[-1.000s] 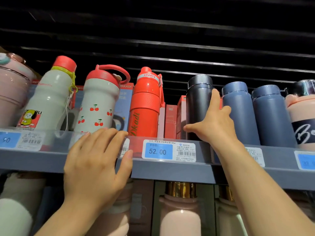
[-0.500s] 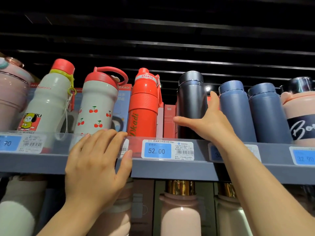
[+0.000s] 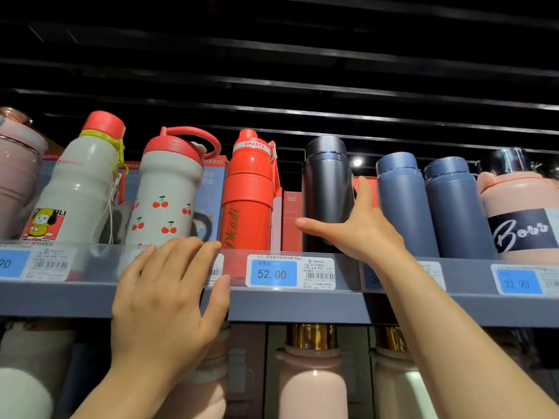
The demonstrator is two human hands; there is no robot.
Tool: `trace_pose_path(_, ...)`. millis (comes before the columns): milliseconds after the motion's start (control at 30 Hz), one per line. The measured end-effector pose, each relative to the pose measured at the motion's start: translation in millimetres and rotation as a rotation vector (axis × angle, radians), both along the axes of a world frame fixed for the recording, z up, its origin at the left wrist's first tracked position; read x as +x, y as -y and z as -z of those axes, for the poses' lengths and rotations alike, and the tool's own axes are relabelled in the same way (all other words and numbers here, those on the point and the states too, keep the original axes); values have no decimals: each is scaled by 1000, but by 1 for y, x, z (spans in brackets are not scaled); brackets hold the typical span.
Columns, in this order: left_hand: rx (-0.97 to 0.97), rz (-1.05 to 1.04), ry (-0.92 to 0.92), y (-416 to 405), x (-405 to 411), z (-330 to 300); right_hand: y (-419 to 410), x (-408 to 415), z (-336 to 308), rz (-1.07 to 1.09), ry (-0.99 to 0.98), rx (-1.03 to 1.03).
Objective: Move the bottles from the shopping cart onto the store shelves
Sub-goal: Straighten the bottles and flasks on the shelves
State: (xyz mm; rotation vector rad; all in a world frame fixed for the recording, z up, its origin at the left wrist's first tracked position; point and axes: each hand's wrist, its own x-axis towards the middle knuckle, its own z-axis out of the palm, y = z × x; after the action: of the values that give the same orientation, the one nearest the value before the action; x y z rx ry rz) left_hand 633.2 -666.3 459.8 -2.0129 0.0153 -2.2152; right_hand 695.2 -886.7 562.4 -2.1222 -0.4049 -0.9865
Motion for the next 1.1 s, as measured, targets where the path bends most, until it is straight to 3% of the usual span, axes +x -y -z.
trace_pose_path(133,-7,2,-8,0,0,1,7,0,0,-138,-36,57)
trace_pose_path(367,-28,2,-27,2,-1,0,-6,-5,4,112,4,-41)
trace_pose_path(633,-39,-26,-45,3,-6,0,-7,-4,2,132,-6,-67)
trace_pose_path(767,-53,-25,-99,5,-8,2,13,-9,9,135,195,-129)
trace_pose_path(900,-98,-8,-98,22,-7,4,71,1,8,269,424,-182)
trace_pose_path(967,-54,28,-90,52,-3,-1,98,16,4,218,326,-105)
trace_pose_path(1100,82,122,-156,125,20,-19,124,32,-11,-95,20,29)
